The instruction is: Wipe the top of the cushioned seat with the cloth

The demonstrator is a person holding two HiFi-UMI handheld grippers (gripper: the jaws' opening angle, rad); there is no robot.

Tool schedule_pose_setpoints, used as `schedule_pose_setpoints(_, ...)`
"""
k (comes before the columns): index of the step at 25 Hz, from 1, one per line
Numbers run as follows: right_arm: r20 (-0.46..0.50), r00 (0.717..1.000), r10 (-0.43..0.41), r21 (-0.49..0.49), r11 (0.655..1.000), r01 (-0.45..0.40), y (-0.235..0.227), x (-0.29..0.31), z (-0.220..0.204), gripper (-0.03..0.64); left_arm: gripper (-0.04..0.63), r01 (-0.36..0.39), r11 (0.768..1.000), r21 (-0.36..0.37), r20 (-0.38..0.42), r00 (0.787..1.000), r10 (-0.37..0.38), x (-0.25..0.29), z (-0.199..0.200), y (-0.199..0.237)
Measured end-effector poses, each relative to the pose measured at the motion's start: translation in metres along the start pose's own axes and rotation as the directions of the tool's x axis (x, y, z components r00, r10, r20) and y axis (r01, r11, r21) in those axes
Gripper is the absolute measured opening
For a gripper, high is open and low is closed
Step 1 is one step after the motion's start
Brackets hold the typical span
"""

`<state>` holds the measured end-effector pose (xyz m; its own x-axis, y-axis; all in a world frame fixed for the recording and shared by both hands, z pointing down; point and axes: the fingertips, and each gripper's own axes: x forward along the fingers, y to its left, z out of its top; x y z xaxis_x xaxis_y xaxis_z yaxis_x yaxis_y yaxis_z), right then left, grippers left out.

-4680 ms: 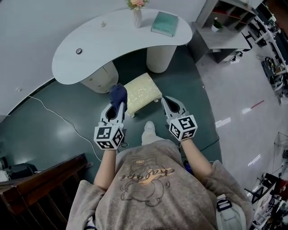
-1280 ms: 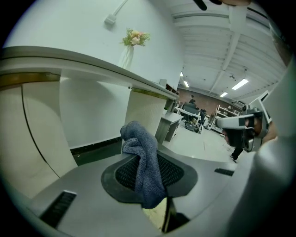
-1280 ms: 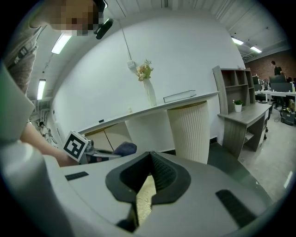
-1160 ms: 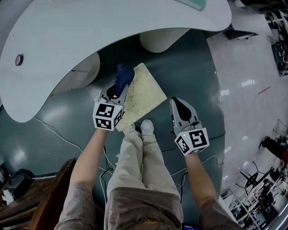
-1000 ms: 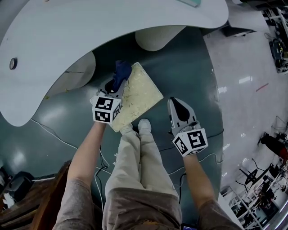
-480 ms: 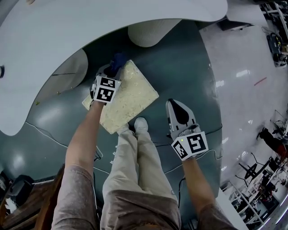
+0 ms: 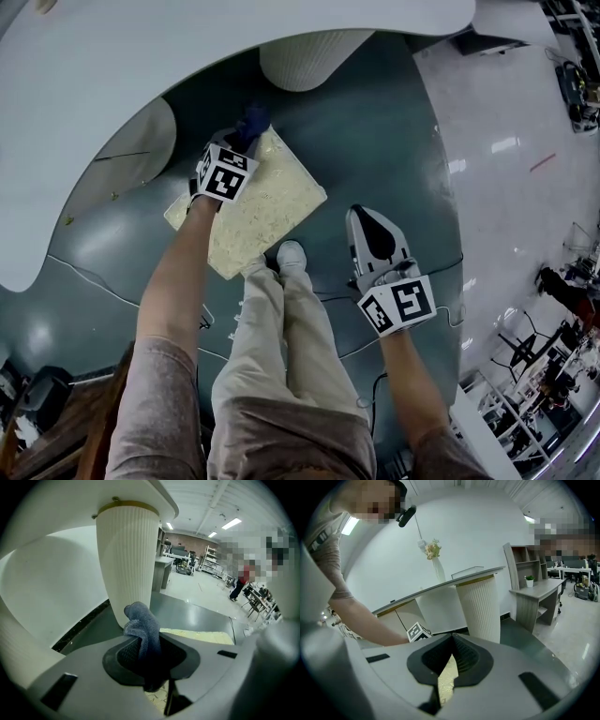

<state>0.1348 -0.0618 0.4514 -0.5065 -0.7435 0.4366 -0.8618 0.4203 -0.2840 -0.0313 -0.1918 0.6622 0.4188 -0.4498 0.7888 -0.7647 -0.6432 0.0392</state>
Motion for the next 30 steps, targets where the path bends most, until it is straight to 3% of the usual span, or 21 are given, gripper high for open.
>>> schedule_pose_setpoints(12, -0.001, 1.000, 0.007, 0.010, 1.000, -0.007, -0.006, -0.002, -0.003, 0.005, 0.091, 0.054, 0.999, 0.008, -0.016, 0.998, -0.053, 0.008, -0.002, -0.035)
schedule_pose_setpoints(30, 0.001, 1.000, -0.001, 0.012, 1.000, 0.001, -0.014, -0.017, -0.007, 0.005, 0.091, 0.183, 0.982, 0.040, -0.025, 0.983, -0.182, 0.007, -0.012, -0.125)
